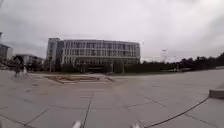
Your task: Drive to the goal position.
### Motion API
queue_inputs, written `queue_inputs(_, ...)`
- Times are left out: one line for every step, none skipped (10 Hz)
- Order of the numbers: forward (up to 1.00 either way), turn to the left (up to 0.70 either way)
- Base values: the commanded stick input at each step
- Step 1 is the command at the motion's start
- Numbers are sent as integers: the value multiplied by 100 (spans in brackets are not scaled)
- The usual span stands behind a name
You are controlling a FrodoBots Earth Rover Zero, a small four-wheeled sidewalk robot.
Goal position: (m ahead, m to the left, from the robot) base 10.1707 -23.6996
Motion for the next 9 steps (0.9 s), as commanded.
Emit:
queue_inputs(70,-15)
queue_inputs(70,-30)
queue_inputs(70,-29)
queue_inputs(70,-20)
queue_inputs(70,-7)
queue_inputs(70,0)
queue_inputs(70,0)
queue_inputs(70,0)
queue_inputs(70,-1)
